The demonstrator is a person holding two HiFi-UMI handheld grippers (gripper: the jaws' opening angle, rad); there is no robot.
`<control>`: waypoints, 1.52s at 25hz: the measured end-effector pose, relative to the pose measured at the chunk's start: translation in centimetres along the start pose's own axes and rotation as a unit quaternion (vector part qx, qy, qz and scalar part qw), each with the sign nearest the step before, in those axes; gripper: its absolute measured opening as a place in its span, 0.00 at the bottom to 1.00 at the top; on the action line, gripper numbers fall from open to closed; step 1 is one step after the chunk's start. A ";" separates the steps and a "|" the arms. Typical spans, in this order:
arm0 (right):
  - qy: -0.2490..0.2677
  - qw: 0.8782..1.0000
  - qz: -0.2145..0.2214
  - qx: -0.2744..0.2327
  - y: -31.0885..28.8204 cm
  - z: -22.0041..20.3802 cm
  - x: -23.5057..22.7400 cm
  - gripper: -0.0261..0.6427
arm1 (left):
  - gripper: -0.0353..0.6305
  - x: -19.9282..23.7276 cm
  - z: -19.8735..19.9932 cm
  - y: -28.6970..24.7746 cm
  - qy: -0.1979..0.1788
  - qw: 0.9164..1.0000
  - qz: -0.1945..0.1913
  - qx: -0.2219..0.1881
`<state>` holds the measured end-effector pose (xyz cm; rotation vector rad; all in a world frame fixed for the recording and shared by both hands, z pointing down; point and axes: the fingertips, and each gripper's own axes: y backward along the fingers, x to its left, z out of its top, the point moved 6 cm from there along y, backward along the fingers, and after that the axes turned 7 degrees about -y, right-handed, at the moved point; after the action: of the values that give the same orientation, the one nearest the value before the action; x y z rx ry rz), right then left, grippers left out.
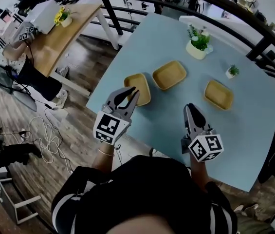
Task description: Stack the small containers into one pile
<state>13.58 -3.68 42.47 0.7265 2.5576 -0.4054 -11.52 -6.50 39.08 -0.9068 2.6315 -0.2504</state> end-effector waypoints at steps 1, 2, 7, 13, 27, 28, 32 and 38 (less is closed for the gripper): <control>-0.004 1.000 -0.002 0.002 -0.5 -0.1 -0.6 0.12 | 0.09 0.5 -0.2 -0.8 -0.003 1.000 -0.003 0.005; -0.008 1.000 -0.004 0.003 -1.0 -0.1 -0.9 0.12 | 0.09 0.9 -0.4 -1.5 -0.005 1.000 -0.006 0.011; -0.016 1.000 -0.013 0.014 -3.1 -0.4 -1.0 0.13 | 0.24 3.4 -1.5 -3.7 -0.007 0.998 -0.038 0.046; -0.046 0.998 -0.042 0.021 -5.0 -1.4 -2.1 0.16 | 0.29 4.7 -2.4 -7.5 -0.004 0.993 -0.097 0.071; -0.110 0.985 -0.123 0.056 -11.0 -5.2 -4.1 0.21 | 0.40 5.3 -8.2 -17.8 0.001 0.957 -0.245 0.153; -0.117 0.983 -0.128 0.058 -11.4 -5.5 -4.3 0.22 | 0.40 5.2 -8.7 -18.4 0.002 0.955 -0.252 0.158; -0.144 0.975 -0.152 0.067 -12.5 -6.5 -5.4 0.24 | 0.41 5.0 -10.4 -20.6 0.016 0.945 -0.274 0.177; -0.184 0.965 -0.171 0.069 -14.2 -7.8 -6.3 0.26 | 0.41 4.9 -11.9 -23.0 0.005 0.938 -0.283 0.200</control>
<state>7.91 -14.91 54.44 0.2191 2.3072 -0.7588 -6.67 -26.83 55.13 -1.4762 2.1377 -0.8919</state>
